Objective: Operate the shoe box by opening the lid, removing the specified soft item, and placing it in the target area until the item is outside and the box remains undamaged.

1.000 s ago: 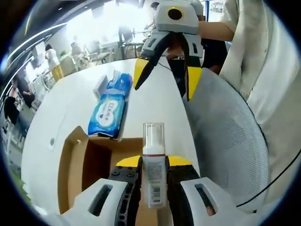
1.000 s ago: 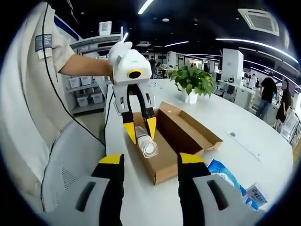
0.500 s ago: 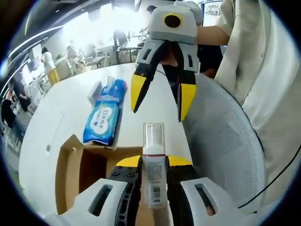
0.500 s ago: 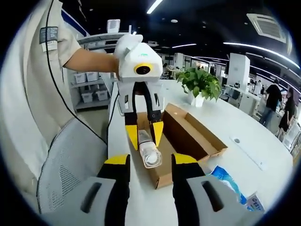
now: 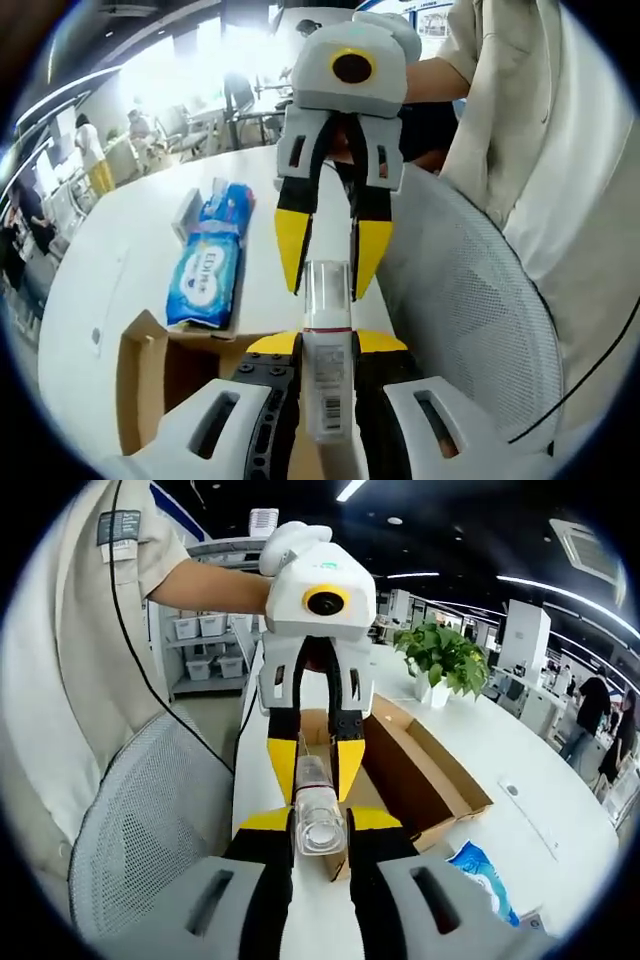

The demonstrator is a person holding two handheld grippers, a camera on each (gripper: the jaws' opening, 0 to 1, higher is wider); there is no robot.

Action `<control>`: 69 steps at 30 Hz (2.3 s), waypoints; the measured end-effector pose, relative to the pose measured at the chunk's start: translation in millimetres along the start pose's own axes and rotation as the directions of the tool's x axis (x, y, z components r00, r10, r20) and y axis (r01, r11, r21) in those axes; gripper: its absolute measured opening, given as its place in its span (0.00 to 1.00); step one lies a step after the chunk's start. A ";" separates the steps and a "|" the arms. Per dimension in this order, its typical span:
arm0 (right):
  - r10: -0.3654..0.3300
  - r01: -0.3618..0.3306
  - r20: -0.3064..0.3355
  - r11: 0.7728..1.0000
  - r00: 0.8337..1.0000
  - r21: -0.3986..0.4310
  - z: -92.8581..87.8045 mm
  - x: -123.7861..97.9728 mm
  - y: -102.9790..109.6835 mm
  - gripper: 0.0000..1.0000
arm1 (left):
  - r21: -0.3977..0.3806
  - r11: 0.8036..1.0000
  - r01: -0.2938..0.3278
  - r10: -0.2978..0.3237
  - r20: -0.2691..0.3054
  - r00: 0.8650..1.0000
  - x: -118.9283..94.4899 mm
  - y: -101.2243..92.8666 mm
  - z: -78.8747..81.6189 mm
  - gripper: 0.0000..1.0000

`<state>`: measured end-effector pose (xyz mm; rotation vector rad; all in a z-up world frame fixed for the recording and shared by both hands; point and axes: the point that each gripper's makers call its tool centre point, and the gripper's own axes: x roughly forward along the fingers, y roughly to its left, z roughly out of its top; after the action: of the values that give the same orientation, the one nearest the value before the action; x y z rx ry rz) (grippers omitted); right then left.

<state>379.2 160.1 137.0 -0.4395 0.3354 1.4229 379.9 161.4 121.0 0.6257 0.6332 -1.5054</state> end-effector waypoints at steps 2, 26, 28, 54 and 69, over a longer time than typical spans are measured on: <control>0.002 -0.002 -0.021 1.000 1.000 -0.027 -3.4 1.7 1.0 0.18 | 0.002 1.000 0.003 -0.003 0.002 1.000 0.9 0.0 0.1 0.17; 0.007 -0.016 -0.124 0.997 0.992 -0.071 -15.9 -3.4 -9.0 0.15 | 0.042 0.998 -0.042 0.040 0.055 0.998 8.5 13.2 5.7 0.20; 0.009 -0.020 -0.139 0.997 0.990 -0.074 -18.0 -4.7 -10.4 0.16 | 0.019 0.998 -0.055 0.054 0.067 0.996 8.3 17.1 6.2 0.22; -0.055 0.013 -0.283 0.989 0.957 -0.146 -29.5 -42.9 -77.6 0.16 | -0.282 0.931 -0.231 0.294 0.208 0.933 -13.8 37.6 -6.8 0.62; -0.063 -0.005 -0.406 0.987 0.912 -0.163 -47.4 -54.3 -136.9 0.16 | -0.402 0.860 -0.315 0.420 0.206 0.884 -34.6 33.6 -28.8 0.83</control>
<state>510.0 77.5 133.9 -0.8788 0.5522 1.3268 414.6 205.4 125.3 0.2188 0.5080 -1.0512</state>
